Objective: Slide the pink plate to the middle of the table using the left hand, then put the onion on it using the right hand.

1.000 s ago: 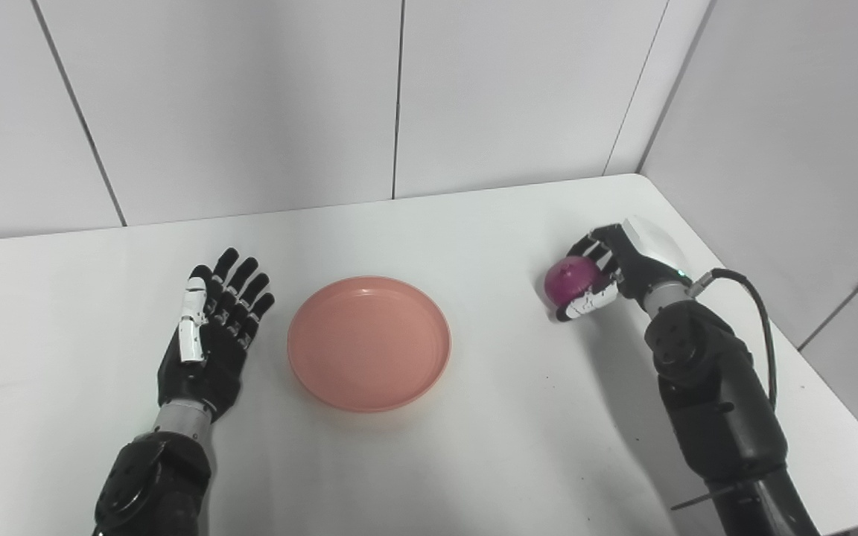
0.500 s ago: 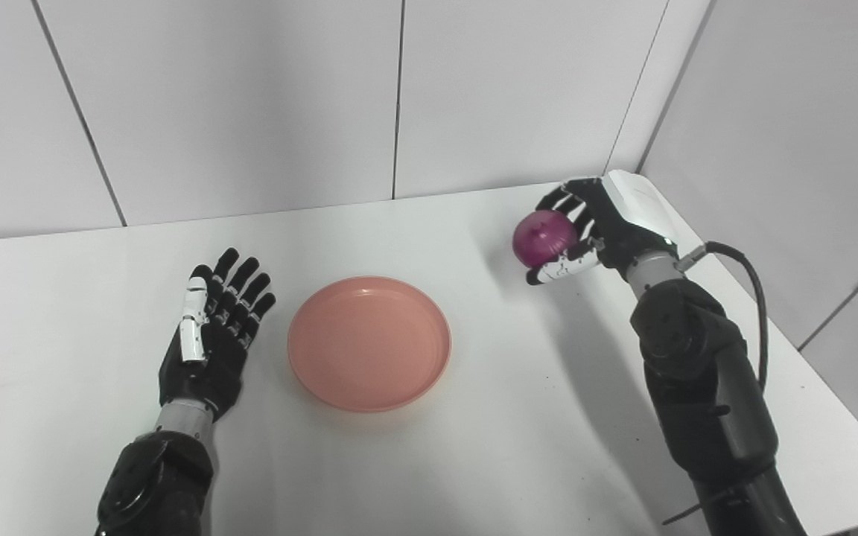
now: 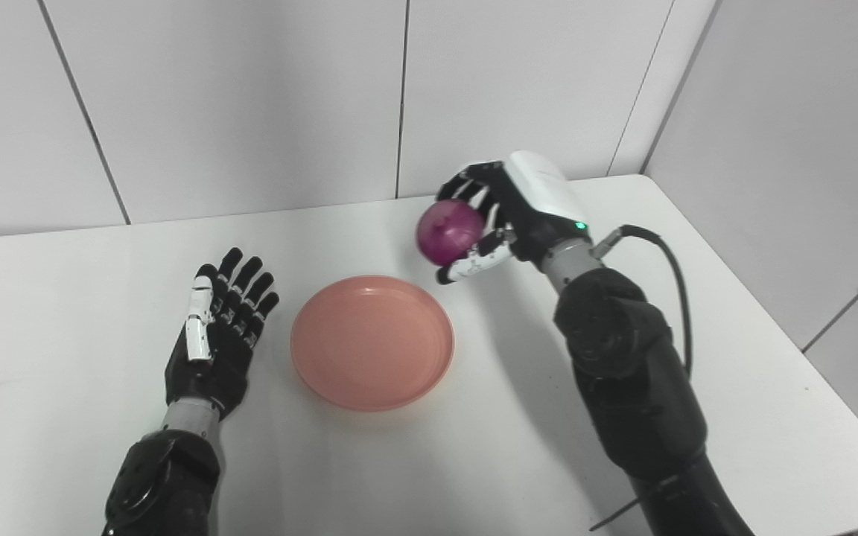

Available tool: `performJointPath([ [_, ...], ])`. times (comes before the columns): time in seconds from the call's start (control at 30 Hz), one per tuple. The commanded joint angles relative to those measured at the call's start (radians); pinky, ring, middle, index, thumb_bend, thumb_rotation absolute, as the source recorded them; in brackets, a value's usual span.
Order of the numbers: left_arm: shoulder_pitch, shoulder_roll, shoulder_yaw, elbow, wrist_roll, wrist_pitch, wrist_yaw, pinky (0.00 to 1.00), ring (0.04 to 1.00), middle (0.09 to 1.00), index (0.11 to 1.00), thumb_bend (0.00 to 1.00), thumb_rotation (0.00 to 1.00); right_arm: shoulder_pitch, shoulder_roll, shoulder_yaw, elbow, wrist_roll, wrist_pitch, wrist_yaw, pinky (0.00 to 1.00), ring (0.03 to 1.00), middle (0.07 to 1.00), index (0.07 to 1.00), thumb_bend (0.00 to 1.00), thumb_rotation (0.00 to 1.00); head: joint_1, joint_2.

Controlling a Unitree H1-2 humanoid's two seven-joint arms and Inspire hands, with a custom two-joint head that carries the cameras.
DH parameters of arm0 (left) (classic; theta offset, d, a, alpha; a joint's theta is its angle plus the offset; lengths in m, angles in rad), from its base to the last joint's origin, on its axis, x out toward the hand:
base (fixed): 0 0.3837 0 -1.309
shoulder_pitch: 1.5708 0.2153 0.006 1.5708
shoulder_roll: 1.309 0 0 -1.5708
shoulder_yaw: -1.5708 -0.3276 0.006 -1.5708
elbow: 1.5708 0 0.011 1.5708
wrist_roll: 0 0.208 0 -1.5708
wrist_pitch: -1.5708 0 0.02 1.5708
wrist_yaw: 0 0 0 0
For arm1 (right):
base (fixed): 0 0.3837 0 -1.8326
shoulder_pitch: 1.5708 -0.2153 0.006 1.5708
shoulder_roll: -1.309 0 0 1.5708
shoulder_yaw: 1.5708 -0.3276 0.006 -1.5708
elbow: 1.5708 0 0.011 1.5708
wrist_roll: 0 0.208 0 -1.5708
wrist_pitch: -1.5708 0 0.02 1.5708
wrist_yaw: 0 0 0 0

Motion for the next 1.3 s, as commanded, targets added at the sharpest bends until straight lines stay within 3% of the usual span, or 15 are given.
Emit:
performJointPath([
  [0.0,0.019,-0.015,-0.013,-0.003,0.018,0.033,0.024,0.95,0.944,0.949,0.939,0.38,1.00,-0.048,0.003,0.014,-0.009,-0.004,-0.031,-0.031,0.26,0.355,0.431,0.526,0.52,0.00,0.017,0.003],
  [0.2,0.023,-0.025,-0.028,-0.026,0.024,0.048,0.044,0.94,0.947,0.954,0.945,0.37,1.00,-0.051,0.043,0.069,0.007,-0.005,-0.035,-0.050,0.22,0.306,0.413,0.525,0.52,0.00,0.053,0.014],
  [0.43,0.025,-0.028,-0.037,-0.028,0.025,0.038,0.047,0.95,0.943,0.948,0.940,0.38,1.00,-0.035,0.061,0.119,0.024,-0.017,-0.026,-0.053,0.22,0.321,0.416,0.522,0.52,0.00,0.066,0.019],
  [1.0,0.026,-0.039,-0.042,-0.032,0.033,0.036,0.062,0.95,0.946,0.947,0.936,0.37,1.00,0.034,0.045,0.176,0.071,-0.030,-0.026,-0.039,0.20,0.294,0.403,0.519,0.52,0.00,0.093,0.025],
  [1.1,0.026,-0.037,-0.046,-0.030,0.036,0.031,0.059,0.95,0.949,0.951,0.940,0.38,1.00,0.037,0.041,0.188,0.084,-0.037,-0.026,-0.035,0.18,0.276,0.468,0.488,0.53,0.00,0.095,0.025],
  [1.27,0.026,-0.042,-0.044,-0.034,0.036,0.037,0.068,0.95,0.945,0.946,0.935,0.38,1.00,0.042,0.033,0.211,0.103,-0.057,-0.036,-0.046,0.19,0.292,0.406,0.517,0.52,0.00,0.098,0.027],
])
